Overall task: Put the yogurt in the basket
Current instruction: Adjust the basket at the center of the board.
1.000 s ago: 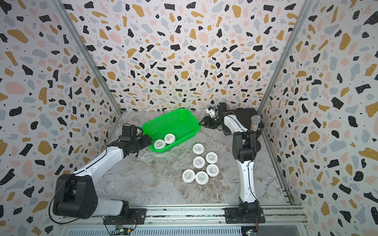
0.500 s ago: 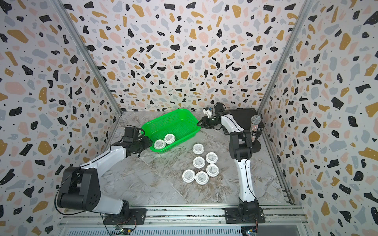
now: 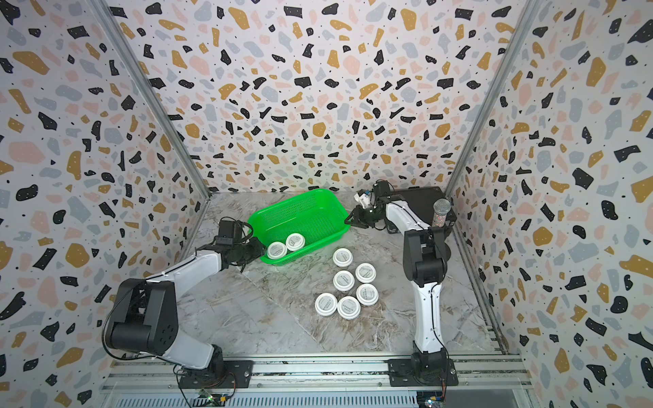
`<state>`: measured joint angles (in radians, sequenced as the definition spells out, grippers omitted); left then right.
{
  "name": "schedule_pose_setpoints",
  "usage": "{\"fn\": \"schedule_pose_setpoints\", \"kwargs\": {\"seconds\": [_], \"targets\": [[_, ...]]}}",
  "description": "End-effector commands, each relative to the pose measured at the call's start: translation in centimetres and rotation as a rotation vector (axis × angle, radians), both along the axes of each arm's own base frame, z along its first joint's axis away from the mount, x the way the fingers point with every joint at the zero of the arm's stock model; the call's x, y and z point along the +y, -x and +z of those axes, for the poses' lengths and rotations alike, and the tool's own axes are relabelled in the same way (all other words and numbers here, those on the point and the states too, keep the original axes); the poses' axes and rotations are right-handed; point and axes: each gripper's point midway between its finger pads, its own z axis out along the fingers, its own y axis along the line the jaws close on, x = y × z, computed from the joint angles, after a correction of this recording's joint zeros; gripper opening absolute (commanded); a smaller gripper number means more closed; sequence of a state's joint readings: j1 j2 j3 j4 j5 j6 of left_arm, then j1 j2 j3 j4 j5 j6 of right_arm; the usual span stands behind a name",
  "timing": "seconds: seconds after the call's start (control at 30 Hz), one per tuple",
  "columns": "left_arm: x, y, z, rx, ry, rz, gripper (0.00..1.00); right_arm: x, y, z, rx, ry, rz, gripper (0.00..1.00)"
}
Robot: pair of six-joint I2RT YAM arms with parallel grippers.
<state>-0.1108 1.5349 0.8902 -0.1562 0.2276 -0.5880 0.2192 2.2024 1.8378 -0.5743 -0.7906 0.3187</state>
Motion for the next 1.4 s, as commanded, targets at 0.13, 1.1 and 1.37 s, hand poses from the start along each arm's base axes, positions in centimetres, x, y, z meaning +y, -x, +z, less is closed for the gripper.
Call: {"fn": "schedule_pose_setpoints", "kwargs": {"seconds": [0.13,1.1,1.37], "targets": [[-1.1,-1.1,1.7,-0.048,0.042,-0.065,0.36,-0.7,2.7,2.9,-0.071,-0.023,-0.016,0.27],[0.9,3.3,9.8,-0.123,-0.108,-0.092,0.86,-6.3,11.4,4.6,-0.283,0.384,0.05,0.7],[0.3,9.0,11.7,-0.152,-0.12,-0.225,0.89,-3.7,14.9,2.4,-0.326,0.503,0.149,0.8]]}}
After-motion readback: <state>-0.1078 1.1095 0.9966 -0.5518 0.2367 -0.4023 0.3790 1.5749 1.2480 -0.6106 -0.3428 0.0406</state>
